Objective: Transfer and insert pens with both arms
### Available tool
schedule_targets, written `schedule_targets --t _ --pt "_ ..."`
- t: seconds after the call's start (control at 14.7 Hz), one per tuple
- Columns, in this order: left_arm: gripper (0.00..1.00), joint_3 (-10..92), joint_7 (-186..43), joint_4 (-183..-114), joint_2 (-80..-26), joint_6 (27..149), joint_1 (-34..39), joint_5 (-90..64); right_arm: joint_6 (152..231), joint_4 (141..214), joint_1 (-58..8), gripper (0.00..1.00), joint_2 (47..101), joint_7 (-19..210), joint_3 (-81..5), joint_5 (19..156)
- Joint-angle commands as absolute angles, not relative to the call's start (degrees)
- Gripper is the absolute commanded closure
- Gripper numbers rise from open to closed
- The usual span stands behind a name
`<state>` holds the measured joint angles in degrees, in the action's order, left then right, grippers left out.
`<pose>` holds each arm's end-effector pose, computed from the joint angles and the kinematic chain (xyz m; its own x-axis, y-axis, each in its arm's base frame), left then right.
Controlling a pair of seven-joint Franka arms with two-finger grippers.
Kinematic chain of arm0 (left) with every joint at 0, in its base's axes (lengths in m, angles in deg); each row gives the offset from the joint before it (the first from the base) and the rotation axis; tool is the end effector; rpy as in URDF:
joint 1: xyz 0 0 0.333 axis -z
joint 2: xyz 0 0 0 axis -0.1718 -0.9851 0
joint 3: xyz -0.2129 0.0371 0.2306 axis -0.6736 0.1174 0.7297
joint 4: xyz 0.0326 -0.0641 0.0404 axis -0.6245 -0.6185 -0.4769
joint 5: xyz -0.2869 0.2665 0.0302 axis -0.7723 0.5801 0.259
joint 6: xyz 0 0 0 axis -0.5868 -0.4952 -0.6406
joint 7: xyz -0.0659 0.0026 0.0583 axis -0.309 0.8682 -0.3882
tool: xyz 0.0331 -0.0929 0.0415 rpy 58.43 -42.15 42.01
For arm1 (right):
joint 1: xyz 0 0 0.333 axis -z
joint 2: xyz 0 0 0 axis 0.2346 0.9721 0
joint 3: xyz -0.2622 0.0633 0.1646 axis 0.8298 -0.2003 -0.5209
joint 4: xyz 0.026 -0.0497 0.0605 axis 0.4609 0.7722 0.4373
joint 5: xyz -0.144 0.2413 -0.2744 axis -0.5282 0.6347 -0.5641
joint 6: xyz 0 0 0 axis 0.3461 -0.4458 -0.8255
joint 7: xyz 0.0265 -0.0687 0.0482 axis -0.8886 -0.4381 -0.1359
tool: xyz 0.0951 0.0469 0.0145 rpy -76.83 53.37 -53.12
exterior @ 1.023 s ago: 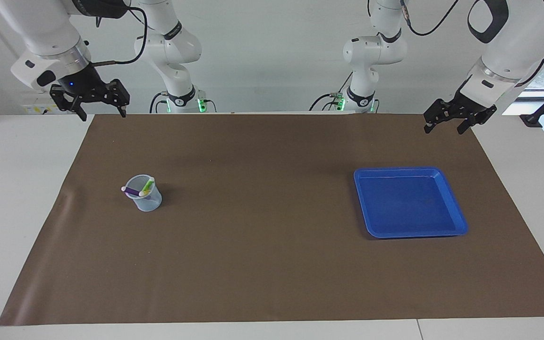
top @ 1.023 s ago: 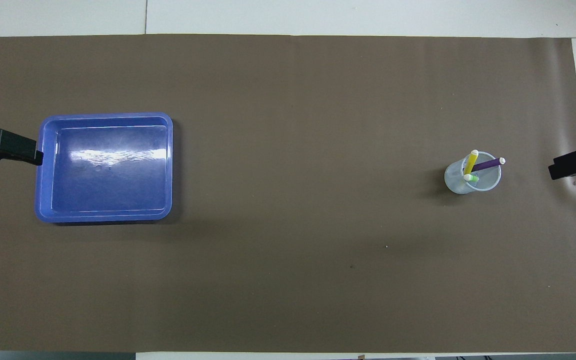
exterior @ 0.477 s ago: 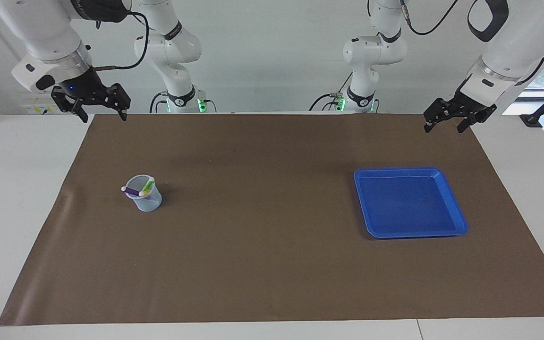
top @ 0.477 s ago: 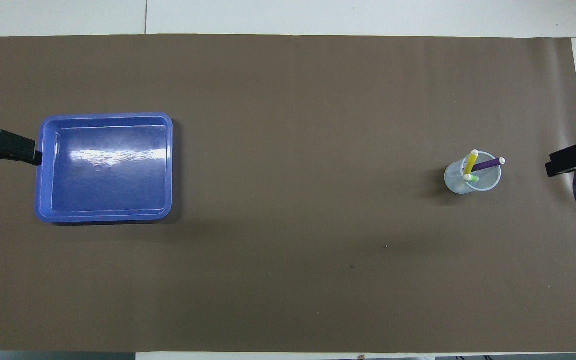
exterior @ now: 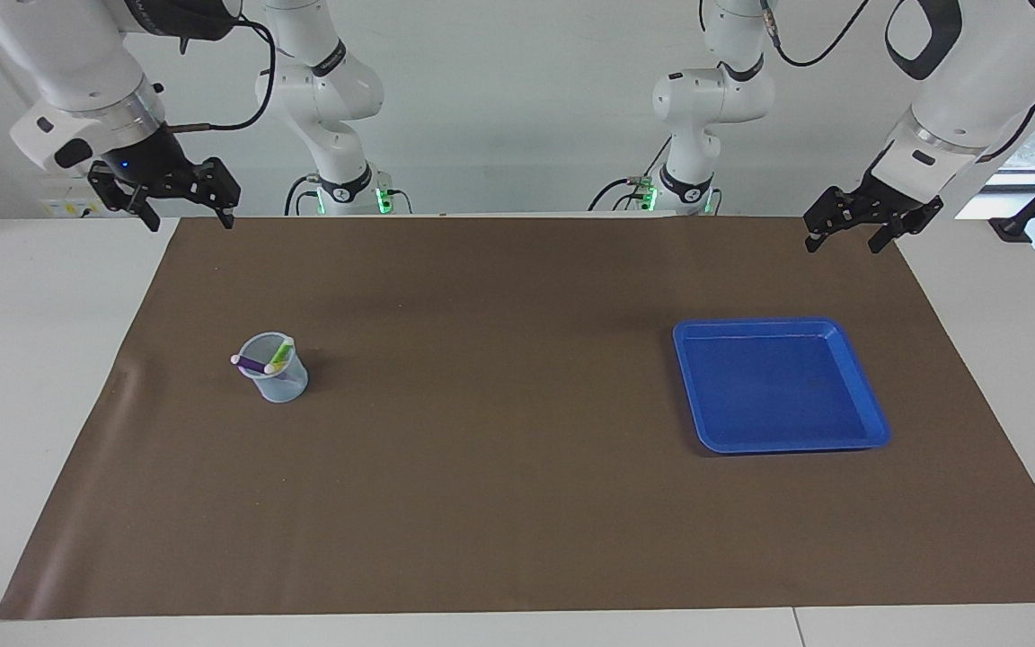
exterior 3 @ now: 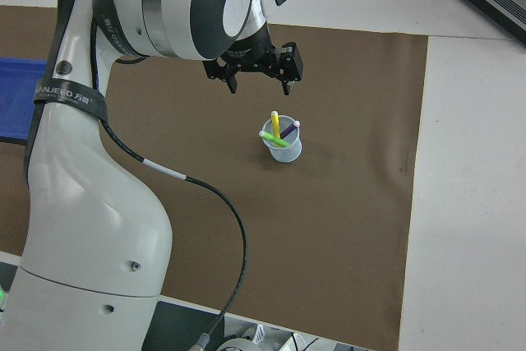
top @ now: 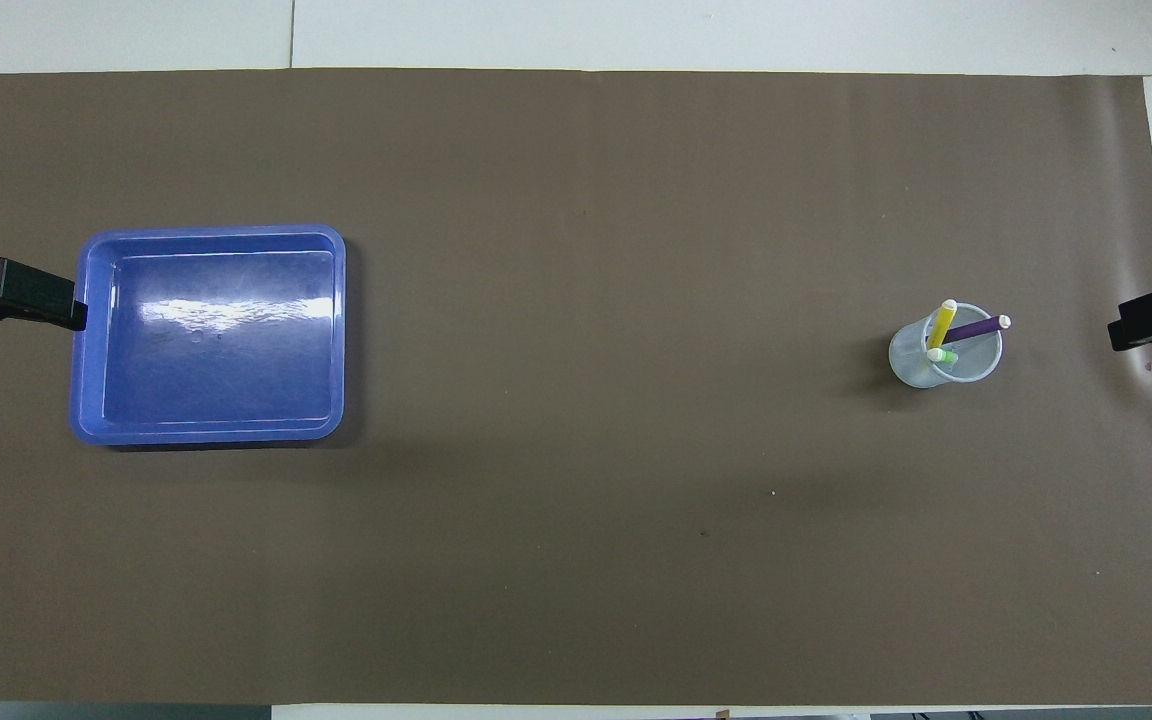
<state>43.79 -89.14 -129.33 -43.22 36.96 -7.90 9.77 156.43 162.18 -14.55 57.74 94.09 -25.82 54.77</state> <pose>0.5484 -0.0275 0.6166 0.9954 -0.0763 -0.0578 -0.0740 -0.9965 0.0399 0.5335 -0.0423 0.6378 0.9950 0.0370 -0.0924 0.0396 -0.9989 0.0261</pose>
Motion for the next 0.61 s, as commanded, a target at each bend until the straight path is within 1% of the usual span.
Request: schedule_targets --t 0.0,0.55 --pt "0.0 44.4 -88.3 -130.8 -41.8 37.8 -7.0 11.2 155.7 161.0 -13.1 0.0 58.5 93.3 -27.1 56.0" --pt "0.0 44.5 -88.2 -130.8 -41.8 37.8 -7.6 11.2 155.8 161.3 -13.2 0.0 57.7 93.3 -26.8 56.0"
